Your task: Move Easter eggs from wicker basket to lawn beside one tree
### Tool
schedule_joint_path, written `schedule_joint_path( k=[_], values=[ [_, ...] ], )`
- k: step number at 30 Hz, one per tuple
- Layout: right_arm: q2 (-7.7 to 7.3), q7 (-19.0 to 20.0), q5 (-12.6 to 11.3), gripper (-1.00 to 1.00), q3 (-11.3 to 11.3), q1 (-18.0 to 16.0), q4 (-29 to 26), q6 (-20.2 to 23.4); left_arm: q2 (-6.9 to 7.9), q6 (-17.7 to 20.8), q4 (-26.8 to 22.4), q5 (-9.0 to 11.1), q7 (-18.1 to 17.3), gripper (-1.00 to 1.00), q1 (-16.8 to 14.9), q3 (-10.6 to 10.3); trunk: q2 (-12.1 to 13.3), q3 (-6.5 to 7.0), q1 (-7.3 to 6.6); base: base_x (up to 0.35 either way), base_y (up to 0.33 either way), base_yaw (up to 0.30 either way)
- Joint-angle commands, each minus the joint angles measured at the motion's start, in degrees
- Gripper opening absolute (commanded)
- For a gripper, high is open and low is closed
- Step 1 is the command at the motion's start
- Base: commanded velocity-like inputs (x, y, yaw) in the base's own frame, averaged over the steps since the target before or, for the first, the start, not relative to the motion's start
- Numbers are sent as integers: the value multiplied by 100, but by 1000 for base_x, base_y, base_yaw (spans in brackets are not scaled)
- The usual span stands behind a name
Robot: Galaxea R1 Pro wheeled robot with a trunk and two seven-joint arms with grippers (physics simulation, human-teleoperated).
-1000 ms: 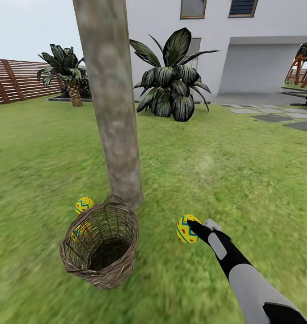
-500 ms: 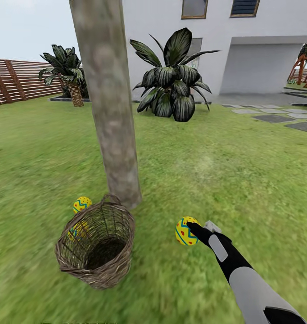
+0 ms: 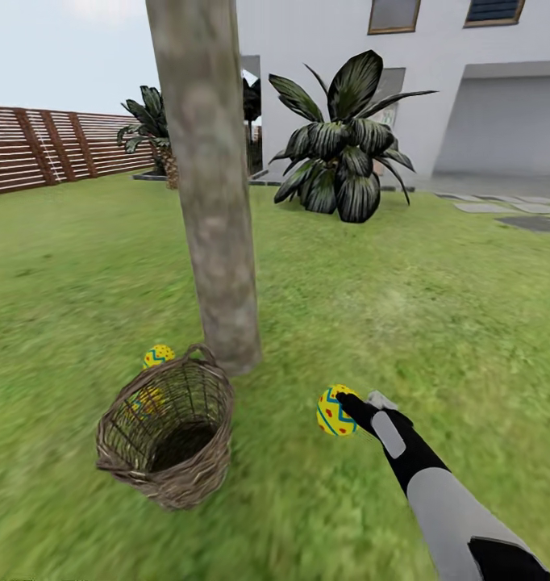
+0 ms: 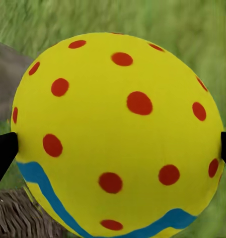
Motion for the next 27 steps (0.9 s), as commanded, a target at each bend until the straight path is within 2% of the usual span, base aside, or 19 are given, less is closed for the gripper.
schedule_joint_path(
  k=[1, 8, 13, 21, 27],
  values=[
    [67, -123, -71, -100, -21, -28, -5, 12, -4, 16, 0, 39, -10, 100, 2, 9, -2, -2, 1, 212, -266, 271],
    [429, -271, -95, -100, -33, -73, 10, -29, -69, -16, 17, 46, -24, 100, 75, 17, -2, 16, 1, 233, -254, 271],
    [475, -288, -126, -100, -42, -75, 157, -187, -75, -17, 53, 42, 18, 100, 130, 17, -2, 29, 1, 267, -214, 271],
    [500, -310, -138, -100, -43, -73, 370, -196, -65, -17, 86, 45, 78, 100, 132, 23, -2, 53, 1, 199, -270, 271],
    [517, -333, -285, -100, -35, -75, 491, -196, -62, -17, 111, 51, 69, 100, 133, 26, -2, 72, 1, 71, -314, 271]
  ],
)
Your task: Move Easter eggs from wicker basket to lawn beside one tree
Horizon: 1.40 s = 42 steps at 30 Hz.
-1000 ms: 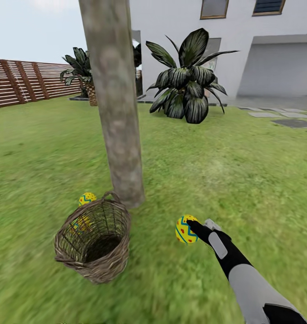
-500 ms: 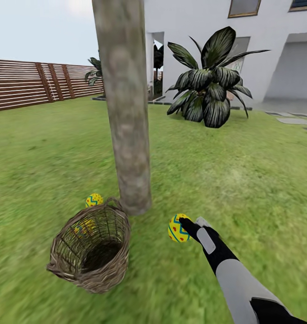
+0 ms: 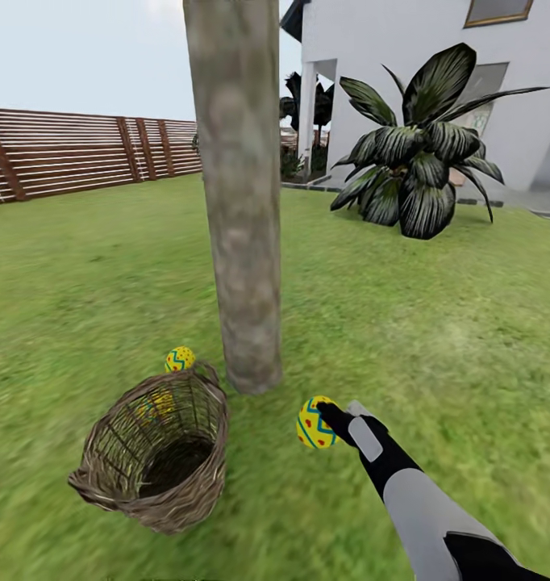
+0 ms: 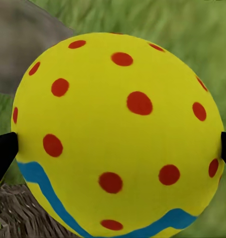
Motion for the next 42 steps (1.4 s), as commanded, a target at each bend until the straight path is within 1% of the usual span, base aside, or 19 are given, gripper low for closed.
schedule_joint_path(
  k=[1, 5, 6, 7, 8, 9, 10, 11, 12, 14, 18, 22, 26, 27, 42],
  values=[
    [5, -32, -68, -100, -17, 1, -12, 23, -1, 36, -10, 37, 9, 100, 1, 11, -2, -1, -1, 11, -328, 271],
    [23, -33, -76, -100, -20, 1, 1, 23, 8, 40, -2, 41, -19, 100, 3, 32, -2, 11, -1, 3, -268, 271],
    [25, -33, -75, -100, -21, 1, 2, 23, 8, 68, -3, 74, -42, 100, 5, 117, -2, 14, -1, 1, -104, 271],
    [26, -33, -77, -100, -21, 1, 2, 23, 3, 99, -9, 171, -57, 100, 7, 273, -2, 17, -1, 0, -66, 271],
    [26, -33, -77, -100, -20, 1, 3, 23, -6, 204, -40, 481, -70, 100, 10, 540, -2, 20, -1, 0, -34, 271],
    [27, -33, -76, -100, -20, 3, 3, 23, -8, 361, -72, 744, -75, 100, 21, 665, -2, 23, -1, 0, -22, 271],
    [27, -33, -76, -100, -20, 2, 3, 23, -8, 544, -132, 948, -76, 100, 30, 745, -3, 4, 2, 0, -14, 271],
    [27, -34, -75, -100, -19, 2, 3, 23, -12, 696, -226, 1076, -75, 100, 40, 796, -4, -15, 5, 0, -9, 271],
    [27, -34, -75, -100, -17, 1, 3, 23, -14, 792, -303, 1158, -75, 100, 61, 829, -6, -34, 7, 0, -6, 271],
    [27, -34, -76, -100, -17, 1, 3, 23, -17, 870, -390, 1242, -75, 100, 111, 868, -8, -72, 12, 0, -3, 271],
    [22, -34, -95, -100, -17, 3, 0, 23, -11, 900, -428, 1287, -31, 100, 144, 891, -14, -152, 23, 0, -1, 196],
    [19, -34, -108, -100, -14, 9, -3, 25, -7, 902, -425, 1302, -15, 100, 149, 902, -19, -239, 33, 0, 0, 37],
    [35, 22, -91, -100, -14, -82, -62, 23, 123, 887, -374, 1292, -41, 100, 187, 861, -19, -239, 33, 0, 0, 0],
    [35, 22, -91, -100, -14, -82, -62, 23, 133, 887, -374, 1292, -41, 100, 187, 861, -19, -239, 33, 0, 0, 0],
    [37, 25, -88, -100, -18, -79, -56, 18, 129, 884, -366, 1292, -41, 100, 199, 854, -19, -239, 33, 0, -1, 0]
  ],
)
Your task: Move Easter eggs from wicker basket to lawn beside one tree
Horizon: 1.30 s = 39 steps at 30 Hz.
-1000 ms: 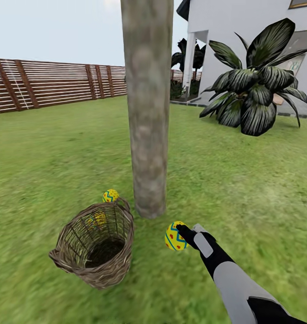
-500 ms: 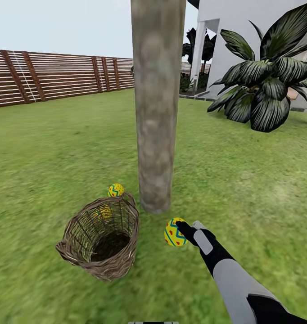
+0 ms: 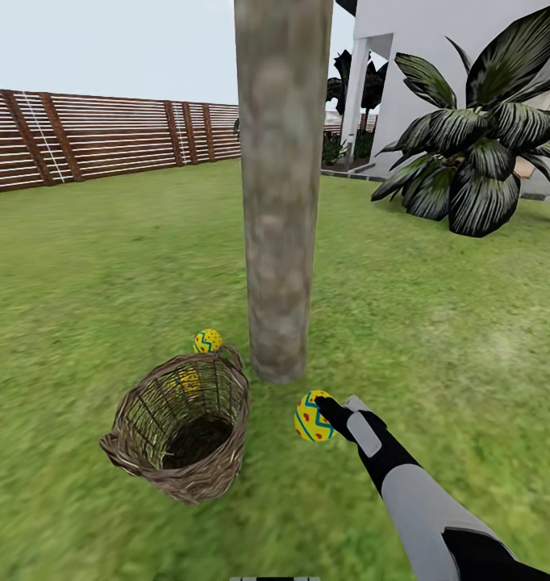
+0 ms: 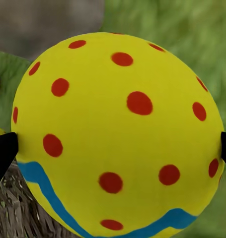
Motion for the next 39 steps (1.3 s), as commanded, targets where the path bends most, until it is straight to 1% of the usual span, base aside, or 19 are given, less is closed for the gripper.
schedule_joint_path(
  k=[1, 6, 16, 20, 22, 24, 25, 26, 28, 30, 31, 34, 39],
  values=[
    [-4, -70, -62, -100, -23, 3, 5, 29, -11, 2, -25, 22, 9, 100, -1, -8, -2, -4, -1, 0, -114, 0],
    [-19, -178, -86, -100, -44, 11, 41, 58, -24, -42, -53, 17, 25, 100, -5, -29, -2, 0, -1, 0, -268, 83],
    [-17, -231, -97, -100, -66, 12, 66, 21, -33, -46, -61, 18, 12, 100, -5, 8, -2, 25, -1, 1, -325, 254],
    [-8, -238, -93, -100, -88, 11, 123, 9, -34, -46, -61, 18, -16, 100, -5, 24, -2, 36, -1, 150, -279, 269],
    [-7, -241, -93, -100, -94, 10, 245, 0, -34, -46, -61, 18, -20, 100, -5, 32, -2, 41, -1, 264, -185, 271],
    [-6, -242, -98, -100, -98, 10, 458, -18, -32, -47, -95, 18, -27, 100, 5, 43, -2, 45, -1, 302, -85, 273],
    [-6, -242, -99, -100, -98, 10, 476, -19, -32, -46, -127, 18, -28, 100, 10, 44, -2, 47, -1, 311, -46, 273],
    [-2, -244, -99, -100, -98, 10, 519, -22, -67, -47, -364, 16, -27, 100, 41, 60, -2, 49, -1, 319, -19, 273],
    [-1, -250, -100, -100, -99, 10, 547, -24, -141, -46, -582, 12, -21, 100, 66, 72, -2, 53, -1, 322, -10, 274],
    [1, -309, -100, -100, -99, 10, 560, -24, -170, -46, -658, 9, -18, 100, 74, 78, -2, 58, -1, 324, 3, 274],
    [2, -458, -103, -100, -99, 10, 566, -24, -182, -46, -697, 5, -19, 100, 79, 80, -2, 59, -1, 326, 61, 274],
    [0, -597, -113, -100, -99, 10, 565, -25, -195, -46, -725, 5, -17, 100, 81, 82, -2, 61, -1, 326, 94, 205],
    [-10, -659, -117, -100, -99, 10, 564, -25, -184, -14, -735, 20, -15, 100, 83, 83, -2, 62, -1, 271, 77, 39]
  ],
)
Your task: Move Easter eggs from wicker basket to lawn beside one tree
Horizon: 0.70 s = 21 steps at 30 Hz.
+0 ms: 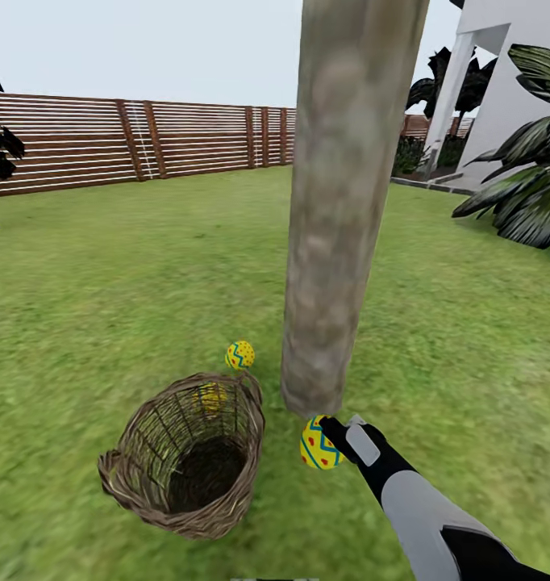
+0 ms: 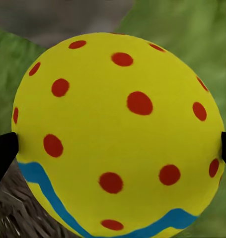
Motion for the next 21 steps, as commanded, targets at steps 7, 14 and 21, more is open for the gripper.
schedule_joint_path(
  k=[7, 14, 21],
  values=[
    [-9, -35, -50, -100, -14, 0, -19, 16, -16, 751, -55, 345, 6, 100, 0, 599, -8, -115, 14, 28, 5, 3],
    [-10, 14, -52, -100, -12, -4, -19, -97, -11, 827, -36, 393, 39, 100, 0, 684, -18, -270, 32, 1, 0, 0],
    [-11, 142, -48, -100, -14, -25, -16, -112, -20, 802, -34, 372, 25, 100, -3, 697, -27, -425, 50, 0, 0, 0]
  ],
)
